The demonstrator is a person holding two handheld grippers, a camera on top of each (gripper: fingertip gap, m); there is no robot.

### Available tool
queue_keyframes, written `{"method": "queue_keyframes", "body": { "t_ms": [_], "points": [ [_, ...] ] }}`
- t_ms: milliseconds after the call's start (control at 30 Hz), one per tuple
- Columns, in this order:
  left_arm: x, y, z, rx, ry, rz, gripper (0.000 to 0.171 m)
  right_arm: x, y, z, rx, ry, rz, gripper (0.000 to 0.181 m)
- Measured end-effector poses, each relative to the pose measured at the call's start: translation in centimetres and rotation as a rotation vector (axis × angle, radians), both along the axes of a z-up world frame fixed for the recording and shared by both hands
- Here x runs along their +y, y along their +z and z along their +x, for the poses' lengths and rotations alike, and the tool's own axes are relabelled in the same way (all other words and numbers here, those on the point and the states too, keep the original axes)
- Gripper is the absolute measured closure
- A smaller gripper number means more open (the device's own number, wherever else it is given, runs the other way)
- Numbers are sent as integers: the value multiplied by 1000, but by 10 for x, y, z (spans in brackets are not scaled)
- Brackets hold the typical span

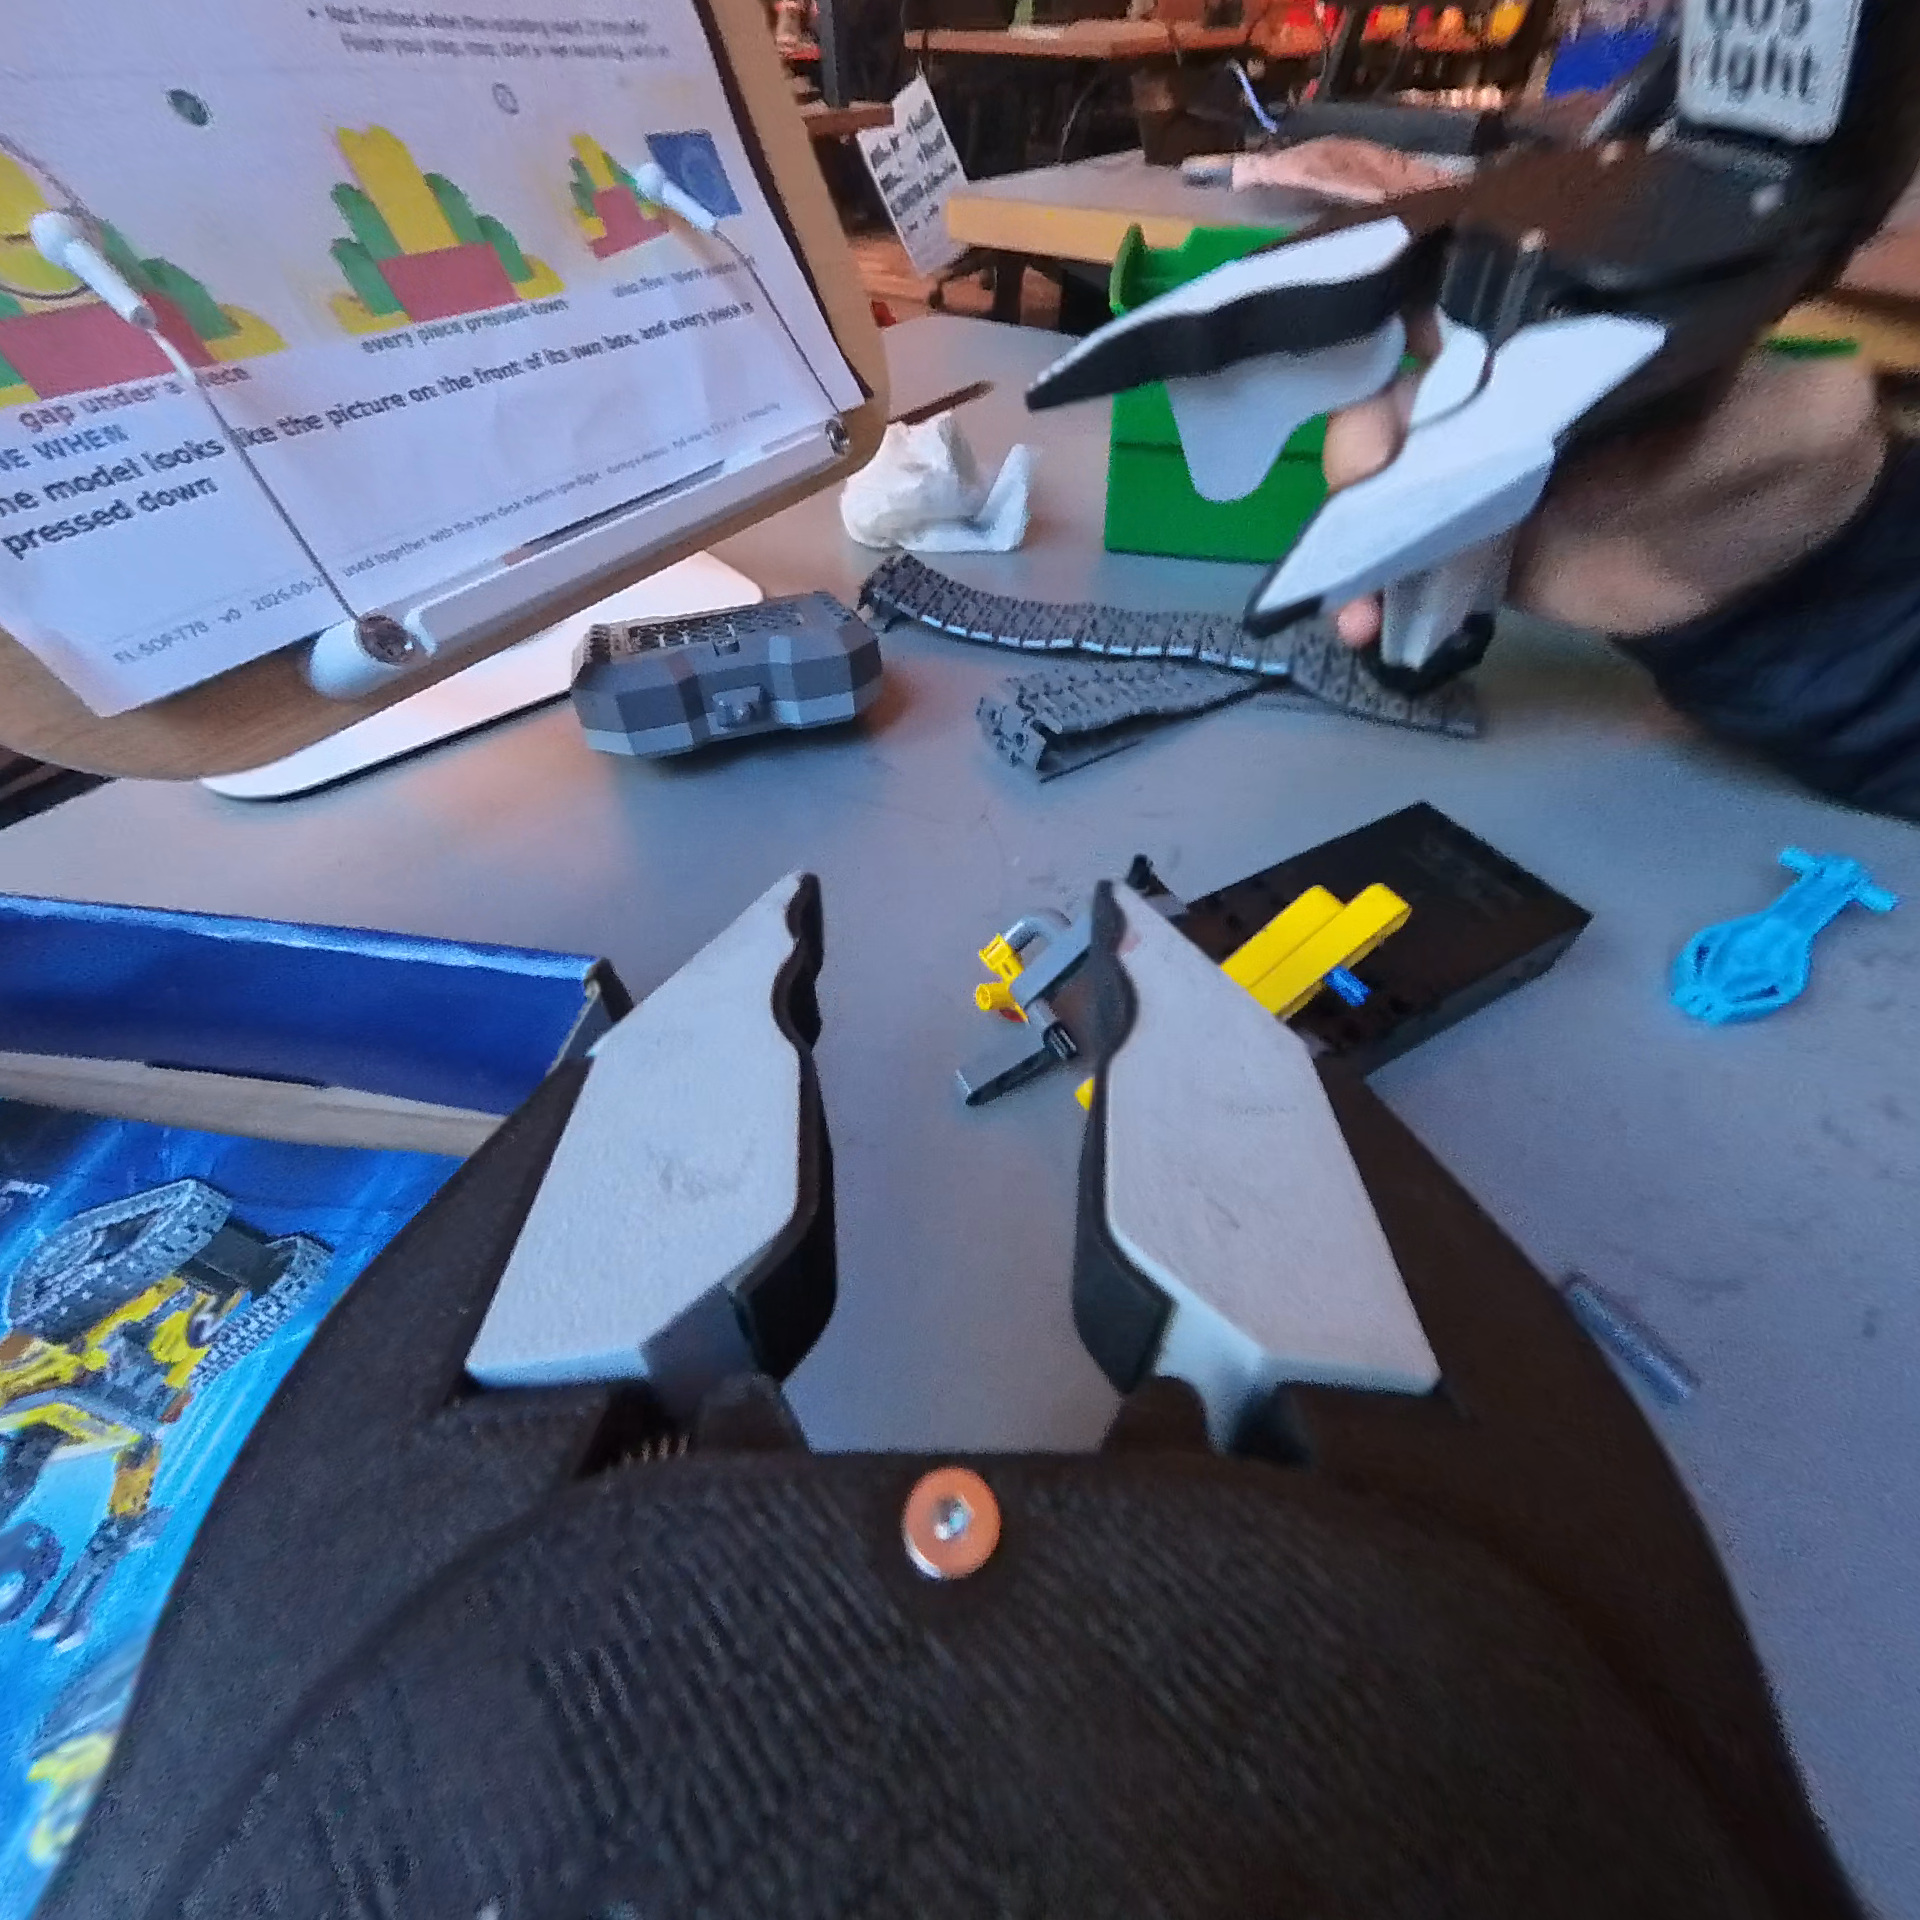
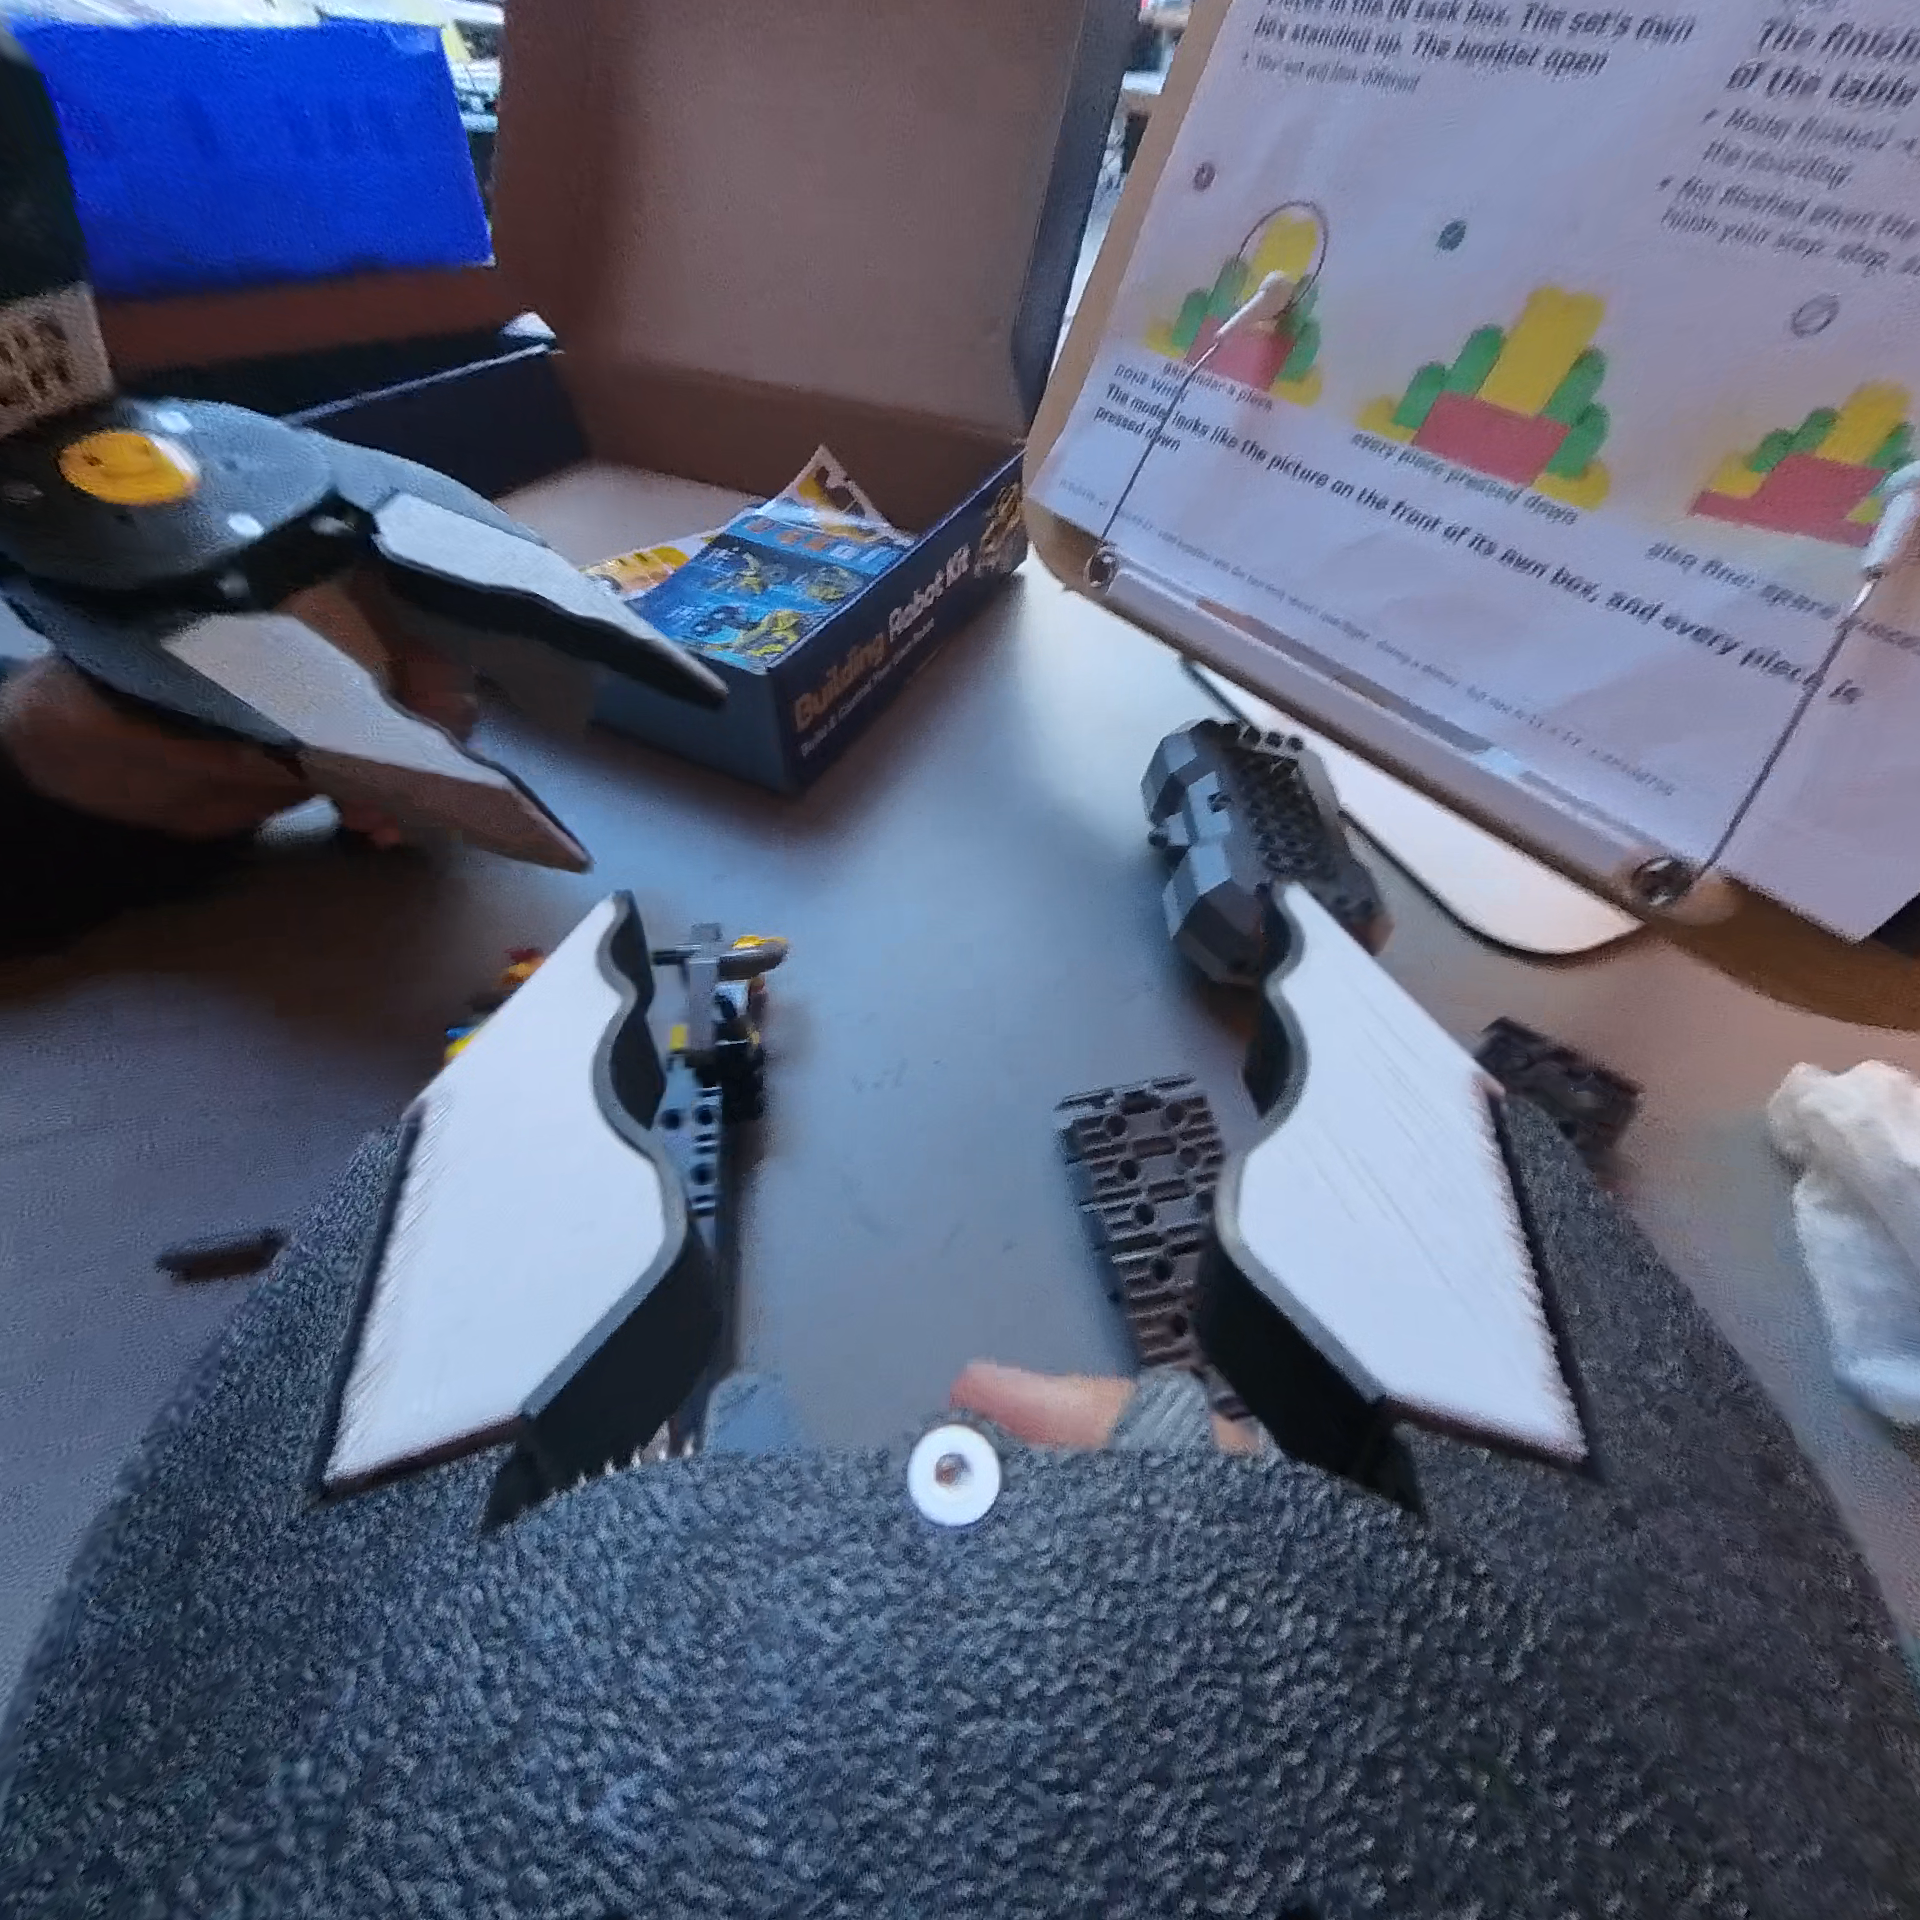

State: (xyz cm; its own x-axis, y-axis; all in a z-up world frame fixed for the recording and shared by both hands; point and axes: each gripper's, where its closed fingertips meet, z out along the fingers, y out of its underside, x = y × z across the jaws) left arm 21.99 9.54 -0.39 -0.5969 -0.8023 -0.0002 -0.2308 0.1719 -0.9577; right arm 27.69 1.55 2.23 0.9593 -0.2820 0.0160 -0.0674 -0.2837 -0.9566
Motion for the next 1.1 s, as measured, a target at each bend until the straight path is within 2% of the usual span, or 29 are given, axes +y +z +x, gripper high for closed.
{"method": "queue_keyframes", "body": {
  "t_ms": [67, 100, 133, 200, 233, 267, 300, 333, 400, 467, 500, 600, 700, 1100],
  "points": [
    [-2, -4, 0, -16, 4, 69, 110, -1, 5, -12, 92, 22, 28, 68],
    [-3, -3, 1, -41, -2, 102, 110, -2, 10, -24, 122, 63, 55, 68],
    [-6, -2, -2, -68, -32, 131, 118, -6, 15, -31, 137, 76, 77, 83],
    [-18, 7, -12, -93, -137, 161, 129, -17, 21, -34, 121, 35, 97, 90],
    [-20, 12, -15, -97, -168, 177, 128, -22, 25, -38, 98, 31, 106, 96],
    [-20, 16, -15, -97, -184, 198, 121, -26, 28, -41, 71, 24, 111, 102],
    [-18, 17, -13, -89, -188, 228, 109, -29, 29, -40, 42, 1, 108, 99],
    [-12, 15, -6, -68, -154, 272, 107, -31, 30, -37, 18, -35, 98, 92],
    [11, 7, 16, -7, 26, 354, 112, -29, 29, -33, 8, -82, 69, 80],
    [20, 4, 29, 42, 151, 296, 128, -25, 28, -29, 28, -129, 46, 76],
    [20, 2, 32, 65, 168, 241, 140, -23, 28, -30, 40, -142, 39, 78],
    [17, -4, 29, 126, 172, 182, 151, -19, 24, -48, 119, -134, 26, 104],
    [23, -5, 28, 63, 199, 253, 171, -18, 22, -65, 169, -149, 88, 103],
    [24, -12, 28, 47, 231, 321, 171, 3, -35, -101, 369, -140, -51, 113]
  ]
}}
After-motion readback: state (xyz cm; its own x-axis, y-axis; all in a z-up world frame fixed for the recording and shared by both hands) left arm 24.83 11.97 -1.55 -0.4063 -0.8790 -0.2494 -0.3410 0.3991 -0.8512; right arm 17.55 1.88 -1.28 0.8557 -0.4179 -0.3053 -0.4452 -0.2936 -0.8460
